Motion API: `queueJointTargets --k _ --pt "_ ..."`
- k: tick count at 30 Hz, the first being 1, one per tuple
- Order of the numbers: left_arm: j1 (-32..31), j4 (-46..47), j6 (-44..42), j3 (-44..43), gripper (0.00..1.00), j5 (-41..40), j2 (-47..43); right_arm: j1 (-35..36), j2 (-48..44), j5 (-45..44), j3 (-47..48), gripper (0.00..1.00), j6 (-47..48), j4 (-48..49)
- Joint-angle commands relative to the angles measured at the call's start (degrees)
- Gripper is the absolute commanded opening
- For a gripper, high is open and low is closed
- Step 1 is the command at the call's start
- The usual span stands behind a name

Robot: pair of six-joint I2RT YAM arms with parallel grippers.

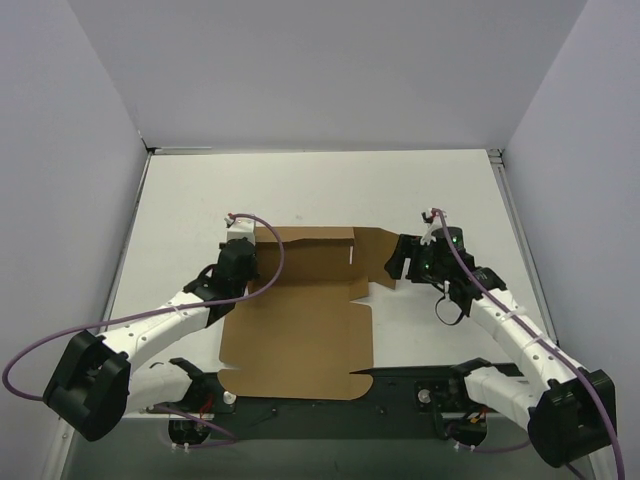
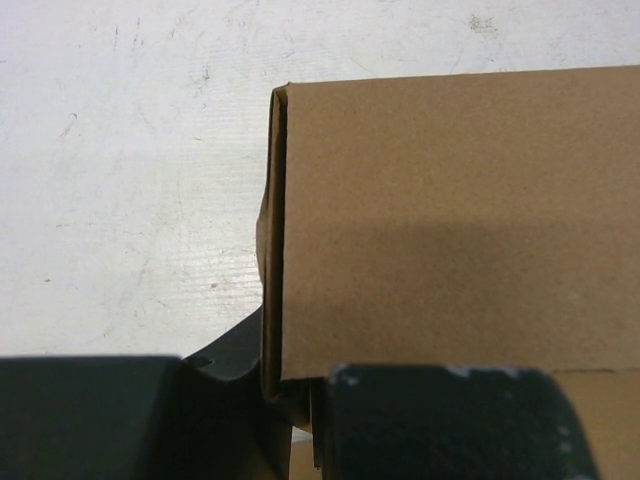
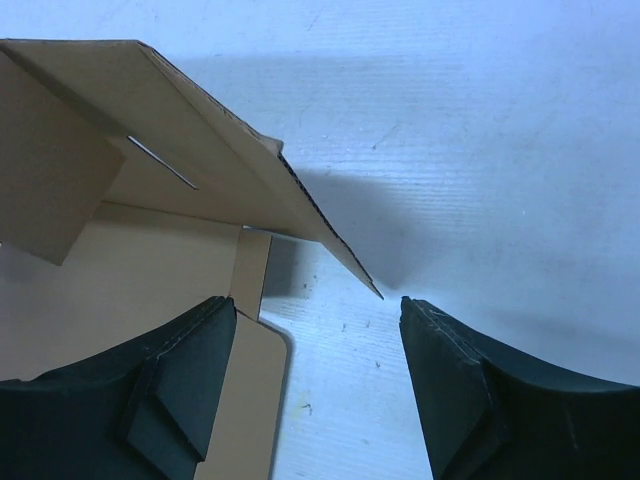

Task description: Fold the paper box

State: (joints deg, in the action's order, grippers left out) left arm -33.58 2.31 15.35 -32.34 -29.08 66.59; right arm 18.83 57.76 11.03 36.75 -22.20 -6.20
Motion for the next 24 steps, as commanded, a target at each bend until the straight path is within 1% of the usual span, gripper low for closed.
queueJointTargets --k 1,5,9,11,14,15,16,17,18,19,20,22,24 --pt "0.4 -1.7 -1.0 -1.0 0.00 1.1 -1.1 -0.1 1.9 1.3 -0.4 0.67 4.3 5.4" --pt "0.4 -1.6 -1.0 -0.9 0.00 1.5 -1.0 0.1 3.7 -2.1 -3.3 0.65 5.5 11.9" --pt "0.4 -1.5 -0.9 -0.9 0.00 1.8 -1.2 0.1 6.1 -2.9 -3.5 0.64 6.6 14.5" --pt "0.4 -1.4 -0.9 -0.9 0.00 1.8 -1.3 0.1 7.2 -1.5 -3.4 0.62 6.9 16.1" --pt "0.4 -1.4 -0.9 -0.6 0.00 1.8 -1.3 0.9 7.9 0.7 -4.2 0.48 6.9 19.0" --pt "0.4 -1.4 -0.8 -0.6 0.00 1.7 -1.3 1.6 7.5 -0.1 -4.7 0.35 7.7 19.5" --pt "0.3 -1.3 -0.7 -0.4 0.00 1.6 -1.3 5.3 7.4 -2.0 -4.8 0.30 8.6 19.6" --pt "0.4 -1.3 -0.4 -0.4 0.00 1.3 -1.0 7.3 7.1 -4.2 -4.7 0.25 9.4 18.9" --pt "0.3 -1.4 -0.2 -0.5 0.00 1.2 -0.8 9.8 7.2 -8.9 -4.5 0.15 10.1 18.4" --pt "0.3 -1.3 0.1 -0.4 0.00 0.8 -0.8 13.0 7.2 -10.7 -3.7 0.11 10.5 17.7" --pt "0.3 -0.8 0.3 -0.3 0.00 0.7 -0.8 14.4 7.5 -13.2 -3.5 0.05 10.1 16.8" --pt "0.2 -0.1 0.9 0.4 0.00 0.5 -0.9 16.9 8.0 -17.7 -3.3 0.01 7.4 16.2" --pt "0.2 0.6 1.1 1.0 0.00 0.3 -1.5 18.3 7.9 -20.1 -3.4 0.00 5.3 15.6"
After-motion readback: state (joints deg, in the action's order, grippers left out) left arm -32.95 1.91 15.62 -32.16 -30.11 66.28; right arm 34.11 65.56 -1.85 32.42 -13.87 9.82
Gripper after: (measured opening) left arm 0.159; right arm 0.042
